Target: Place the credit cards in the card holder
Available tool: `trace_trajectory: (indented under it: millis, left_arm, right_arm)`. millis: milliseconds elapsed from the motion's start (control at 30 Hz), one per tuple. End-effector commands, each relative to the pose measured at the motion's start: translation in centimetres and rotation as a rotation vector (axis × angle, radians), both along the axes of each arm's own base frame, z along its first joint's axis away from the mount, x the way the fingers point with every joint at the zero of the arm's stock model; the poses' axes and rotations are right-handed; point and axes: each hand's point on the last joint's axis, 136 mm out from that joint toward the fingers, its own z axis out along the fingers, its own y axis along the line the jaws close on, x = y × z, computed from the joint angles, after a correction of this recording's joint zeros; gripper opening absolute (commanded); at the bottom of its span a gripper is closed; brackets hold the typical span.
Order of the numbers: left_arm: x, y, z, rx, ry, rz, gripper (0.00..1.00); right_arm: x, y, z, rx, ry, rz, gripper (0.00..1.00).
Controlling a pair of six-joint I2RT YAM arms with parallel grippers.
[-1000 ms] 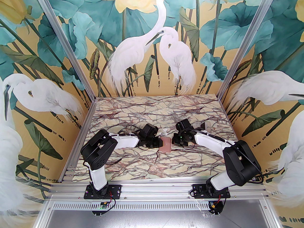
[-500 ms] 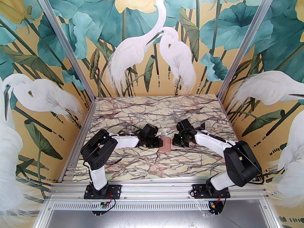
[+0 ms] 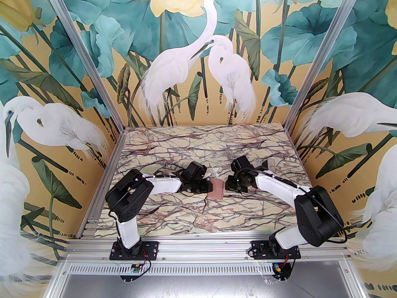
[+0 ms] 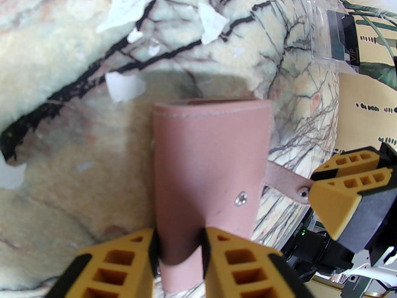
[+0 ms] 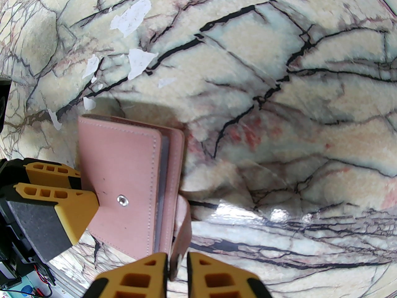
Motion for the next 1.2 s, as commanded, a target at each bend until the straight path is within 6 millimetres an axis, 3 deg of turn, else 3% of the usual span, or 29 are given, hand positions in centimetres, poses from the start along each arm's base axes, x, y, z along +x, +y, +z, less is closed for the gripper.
trace_trajectory:
  millis: [0, 733, 1033, 1167]
  left_arm:
    - [-0.7, 0.4, -2.0, 0.052, 0.006, -0.009, 0.32]
    - [-0.7, 0.4, -2.0, 0.053, 0.005, -0.012, 0.33]
    - [-0.8, 0.4, -2.1, 0.054, 0.007, -0.013, 0.32]
    - [-0.7, 0.4, -2.2, 0.052, 0.006, -0.012, 0.32]
  right_arm:
    - [0.0, 0.0, 0.7, -0.004, -0.015, 0.02, 0.2]
    - [-0.1, 0.3, 1.1, 0.004, -0.022, 0.038, 0.03]
    - [1.0, 2.1, 3.4, 0.097, -0.064, 0.055, 0.0]
    - [1.2, 2.9, 3.5, 0.107, -0.055, 0.069, 0.0]
